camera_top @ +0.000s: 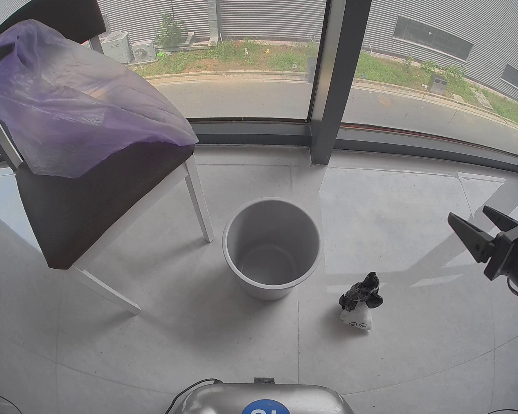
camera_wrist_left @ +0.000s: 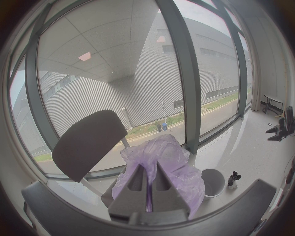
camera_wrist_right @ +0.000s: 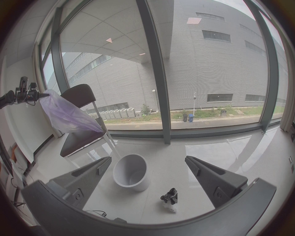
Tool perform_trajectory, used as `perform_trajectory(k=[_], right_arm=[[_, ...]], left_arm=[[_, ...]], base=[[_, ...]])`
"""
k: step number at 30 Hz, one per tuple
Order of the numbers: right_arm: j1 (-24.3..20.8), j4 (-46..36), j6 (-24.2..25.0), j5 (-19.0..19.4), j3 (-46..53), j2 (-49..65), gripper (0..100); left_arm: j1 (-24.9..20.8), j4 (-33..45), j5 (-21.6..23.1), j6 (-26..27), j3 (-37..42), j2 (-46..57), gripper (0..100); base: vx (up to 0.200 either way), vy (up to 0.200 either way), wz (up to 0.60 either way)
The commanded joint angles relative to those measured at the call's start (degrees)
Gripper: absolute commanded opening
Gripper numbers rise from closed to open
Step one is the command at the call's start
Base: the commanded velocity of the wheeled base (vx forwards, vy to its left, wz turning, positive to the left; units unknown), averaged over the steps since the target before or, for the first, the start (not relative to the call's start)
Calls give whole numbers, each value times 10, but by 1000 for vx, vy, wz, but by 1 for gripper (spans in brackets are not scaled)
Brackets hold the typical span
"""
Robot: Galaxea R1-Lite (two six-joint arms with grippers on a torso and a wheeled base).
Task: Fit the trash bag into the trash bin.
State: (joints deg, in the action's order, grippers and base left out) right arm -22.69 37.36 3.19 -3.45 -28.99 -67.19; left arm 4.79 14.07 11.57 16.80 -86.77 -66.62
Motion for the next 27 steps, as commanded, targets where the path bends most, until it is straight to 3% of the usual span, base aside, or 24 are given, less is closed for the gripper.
perform_trajectory(k=[1, 8, 9, 16, 27], right_arm=[[-18, 44, 18, -1, 0, -75, 100], [-20, 120, 50, -2, 0, -137, 100], [-25, 138, 50, -2, 1, -147, 100], [-66, 147, 52, -8, -10, -167, 100], [-118, 168, 62, -10, -33, -213, 100]], left_arm=[[-49, 6, -24, 2, -27, 10, 0], [-140, 6, -98, 2, -34, 16, 0], [-174, 5, -122, 2, -35, 16, 0], [-270, 5, -185, 9, -38, 21, 0], [-351, 9, -196, 46, -31, 53, 0]], base=[[0, 0, 0], [0, 0, 0], [0, 0, 0], [0, 0, 0], [0, 0, 0]])
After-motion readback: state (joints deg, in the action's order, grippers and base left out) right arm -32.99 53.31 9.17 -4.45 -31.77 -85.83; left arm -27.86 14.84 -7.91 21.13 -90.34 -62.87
